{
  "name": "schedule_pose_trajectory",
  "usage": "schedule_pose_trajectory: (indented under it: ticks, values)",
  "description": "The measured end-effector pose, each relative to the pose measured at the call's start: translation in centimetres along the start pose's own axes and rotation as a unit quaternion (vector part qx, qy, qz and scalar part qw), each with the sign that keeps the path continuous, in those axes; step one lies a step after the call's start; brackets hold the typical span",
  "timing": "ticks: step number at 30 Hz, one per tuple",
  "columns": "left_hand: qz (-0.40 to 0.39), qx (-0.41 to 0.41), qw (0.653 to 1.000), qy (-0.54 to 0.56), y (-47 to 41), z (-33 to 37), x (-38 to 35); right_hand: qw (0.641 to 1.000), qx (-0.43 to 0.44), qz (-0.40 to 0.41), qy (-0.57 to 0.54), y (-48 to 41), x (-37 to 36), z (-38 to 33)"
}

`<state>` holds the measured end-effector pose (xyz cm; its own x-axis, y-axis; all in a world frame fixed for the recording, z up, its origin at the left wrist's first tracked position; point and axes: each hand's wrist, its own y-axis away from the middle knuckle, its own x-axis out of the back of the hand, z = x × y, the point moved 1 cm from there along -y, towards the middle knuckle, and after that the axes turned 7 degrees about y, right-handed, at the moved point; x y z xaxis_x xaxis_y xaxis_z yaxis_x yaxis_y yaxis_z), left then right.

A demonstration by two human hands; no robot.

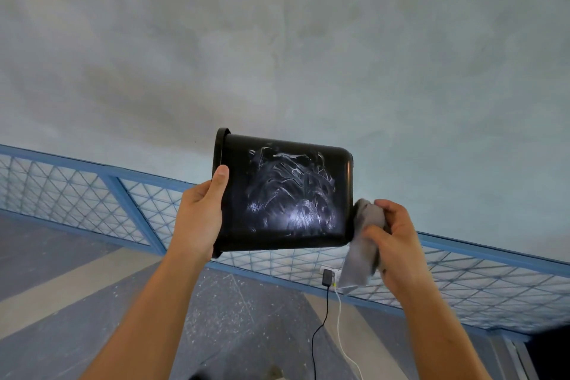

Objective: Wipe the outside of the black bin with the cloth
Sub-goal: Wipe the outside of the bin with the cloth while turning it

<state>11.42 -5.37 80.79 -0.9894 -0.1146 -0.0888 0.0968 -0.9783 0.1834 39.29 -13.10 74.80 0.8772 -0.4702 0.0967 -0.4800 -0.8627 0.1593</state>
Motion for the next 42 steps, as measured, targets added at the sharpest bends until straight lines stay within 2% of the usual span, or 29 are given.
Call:
schedule_pose_trajectory:
  ticks: [3, 6, 12, 16, 18, 25, 29, 35, 39, 42]
  values:
    - [0.011, -0.002, 1.000, 0.009, -0.6, 0.2, 1.0, 0.998, 0.034, 0.053, -0.024, 0.1, 0.8, -2.8]
    - [0.006, -0.037, 0.999, -0.020, -1.6, 0.6, 2.6, 0.989, 0.108, 0.082, -0.059, 0.7, -0.6, -6.8]
    - [-0.003, -0.111, 0.991, -0.072, -4.4, 1.2, 5.9, 0.975, 0.209, 0.042, -0.067, 3.2, -8.8, -12.4]
    - [0.009, -0.121, 0.990, -0.072, -5.9, 1.7, 8.2, 0.969, 0.245, 0.013, 0.003, 4.2, -14.8, -15.4]
    - [0.003, -0.124, 0.990, -0.070, -6.8, 2.0, 9.5, 0.960, 0.269, 0.029, 0.073, 4.1, -17.3, -16.7]
    - [-0.015, -0.152, 0.984, -0.096, -9.2, 2.8, 13.0, 0.900, 0.315, 0.031, 0.300, 3.2, -24.9, -19.5]
    - [-0.018, -0.182, 0.979, -0.092, -10.4, 2.9, 14.1, 0.867, 0.340, 0.026, 0.363, 2.7, -28.7, -20.7]
    - [-0.035, -0.222, 0.971, -0.088, -11.1, 3.0, 14.6, 0.834, 0.325, 0.031, 0.445, 1.2, -33.0, -19.7]
    - [-0.047, -0.237, 0.968, -0.072, -11.4, 2.8, 14.6, 0.806, 0.358, 0.014, 0.471, 1.6, -34.1, -18.5]
    - [-0.052, -0.241, 0.967, -0.071, -11.7, 2.4, 14.5, 0.808, 0.355, 0.008, 0.471, 1.8, -33.7, -17.7]
